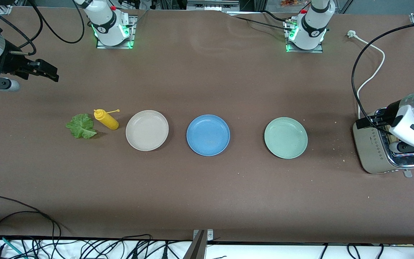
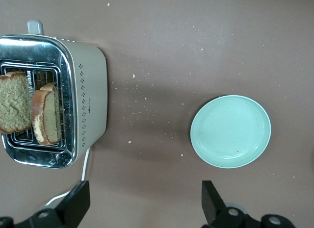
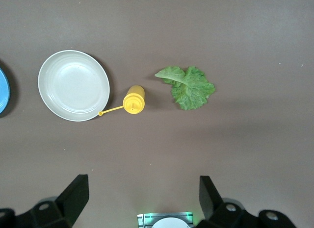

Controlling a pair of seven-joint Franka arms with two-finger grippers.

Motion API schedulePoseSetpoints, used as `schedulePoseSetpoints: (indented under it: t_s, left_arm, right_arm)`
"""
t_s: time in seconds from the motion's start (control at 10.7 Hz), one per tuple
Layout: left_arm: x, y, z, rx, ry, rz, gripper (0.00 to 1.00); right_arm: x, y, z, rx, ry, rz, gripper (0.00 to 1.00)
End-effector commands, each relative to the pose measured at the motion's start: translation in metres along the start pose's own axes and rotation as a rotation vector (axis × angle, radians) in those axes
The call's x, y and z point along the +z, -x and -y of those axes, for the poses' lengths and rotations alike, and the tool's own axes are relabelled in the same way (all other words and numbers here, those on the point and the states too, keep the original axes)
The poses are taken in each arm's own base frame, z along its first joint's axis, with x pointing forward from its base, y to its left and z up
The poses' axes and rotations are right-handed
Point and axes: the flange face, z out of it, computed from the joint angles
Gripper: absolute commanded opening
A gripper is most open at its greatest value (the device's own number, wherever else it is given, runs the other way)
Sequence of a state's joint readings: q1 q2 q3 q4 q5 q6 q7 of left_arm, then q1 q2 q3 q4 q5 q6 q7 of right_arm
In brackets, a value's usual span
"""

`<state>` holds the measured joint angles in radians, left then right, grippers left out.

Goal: Make sandwich in blue plate with both arms

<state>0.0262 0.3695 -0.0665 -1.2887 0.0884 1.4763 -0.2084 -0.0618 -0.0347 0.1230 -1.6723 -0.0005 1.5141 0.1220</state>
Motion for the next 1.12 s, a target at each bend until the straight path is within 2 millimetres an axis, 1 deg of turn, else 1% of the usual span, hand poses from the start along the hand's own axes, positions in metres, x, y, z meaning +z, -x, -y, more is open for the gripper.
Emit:
schedulePoseSetpoints:
  t_s: [0.0,0.19,0.37,0.47,0.56,0.65,0.84,1.03]
  left_arm:
    - [0.0,-0.003,0.004,0.018,-0.022,-0.003,1.0]
    - [0.001,-0.003,0.005,0.017,-0.024,-0.002,1.0]
    - [0.007,-0.009,0.023,0.008,-0.022,0.008,1.0]
    - [0.01,-0.012,0.033,0.033,-0.019,0.015,1.0]
    - [0.02,-0.018,0.047,0.03,-0.016,0.032,1.0]
    - [0.028,-0.026,0.067,0.003,-0.018,0.028,1.0]
    - [0.035,-0.043,0.088,-0.024,-0.01,-0.042,1.0]
    - [0.047,-0.058,0.112,-0.051,-0.002,-0.09,1.0]
  right_arm:
    - [-0.004,0.002,0.0,0.005,-0.019,0.003,1.0]
    - [-0.004,0.002,0.0,0.007,-0.019,0.003,1.0]
    - [-0.004,0.002,0.0,0.004,-0.019,0.003,1.0]
    - [-0.004,0.002,0.0,0.004,-0.019,0.003,1.0]
    - [-0.004,0.002,0.0,0.005,-0.019,0.003,1.0]
    - [-0.004,0.002,0.0,0.005,-0.019,0.003,1.0]
    - [-0.004,0.002,0.0,0.005,-0.02,0.003,1.0]
    - [-0.004,0.002,0.0,0.003,-0.025,0.004,1.0]
